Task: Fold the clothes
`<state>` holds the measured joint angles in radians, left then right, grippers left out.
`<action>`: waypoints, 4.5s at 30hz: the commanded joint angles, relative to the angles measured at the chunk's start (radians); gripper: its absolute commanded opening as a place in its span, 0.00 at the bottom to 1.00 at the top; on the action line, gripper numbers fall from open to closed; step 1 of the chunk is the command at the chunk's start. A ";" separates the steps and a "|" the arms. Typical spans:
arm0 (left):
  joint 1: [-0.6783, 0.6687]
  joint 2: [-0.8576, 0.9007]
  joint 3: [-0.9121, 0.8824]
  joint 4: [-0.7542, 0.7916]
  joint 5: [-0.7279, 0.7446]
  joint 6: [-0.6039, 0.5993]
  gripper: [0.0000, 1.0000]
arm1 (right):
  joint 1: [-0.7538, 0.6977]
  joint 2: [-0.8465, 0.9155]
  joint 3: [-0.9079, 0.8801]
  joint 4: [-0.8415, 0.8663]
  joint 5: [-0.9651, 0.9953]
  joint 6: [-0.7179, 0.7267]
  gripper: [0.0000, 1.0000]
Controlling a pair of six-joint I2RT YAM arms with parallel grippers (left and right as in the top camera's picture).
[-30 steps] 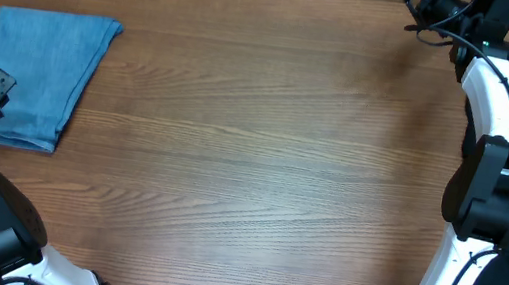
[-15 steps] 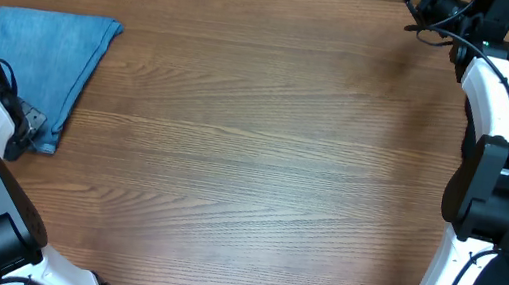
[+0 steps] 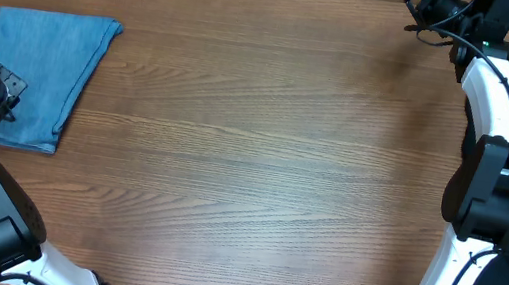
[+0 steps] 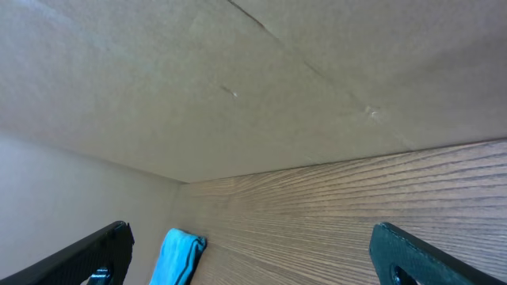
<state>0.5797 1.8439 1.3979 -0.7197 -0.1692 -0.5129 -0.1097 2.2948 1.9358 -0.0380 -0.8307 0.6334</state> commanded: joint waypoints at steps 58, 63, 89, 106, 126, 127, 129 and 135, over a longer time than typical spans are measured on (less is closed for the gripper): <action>-0.309 0.034 0.195 -0.147 0.299 -0.003 1.00 | 0.002 -0.011 0.008 0.005 -0.001 -0.001 1.00; -0.309 0.034 0.195 -0.147 0.300 -0.003 1.00 | 0.002 -0.011 0.008 0.005 -0.001 -0.001 1.00; -0.309 0.034 0.195 -0.147 0.299 -0.003 1.00 | 0.003 -0.547 0.008 -0.025 -0.001 -0.001 1.00; -0.309 0.034 0.195 -0.147 0.299 -0.003 1.00 | 0.226 -1.585 -0.436 -0.525 0.380 -0.508 1.00; -0.309 0.034 0.195 -0.147 0.300 -0.003 1.00 | 0.225 -2.292 -1.816 0.262 0.745 -0.507 1.00; -0.309 0.034 0.195 -0.147 0.300 -0.003 1.00 | 0.225 -2.292 -1.844 0.288 0.756 -0.508 1.00; -0.309 0.034 0.195 -0.147 0.300 -0.003 1.00 | 0.225 -2.292 -1.893 0.303 0.763 -0.508 1.00; -0.309 0.034 0.195 -0.147 0.300 -0.003 1.00 | 0.172 -2.292 -1.928 0.223 0.759 -0.508 1.00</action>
<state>0.2714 1.8980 1.5791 -0.8677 0.1280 -0.5209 0.0875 0.0147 0.0181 0.2111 -0.0856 0.1295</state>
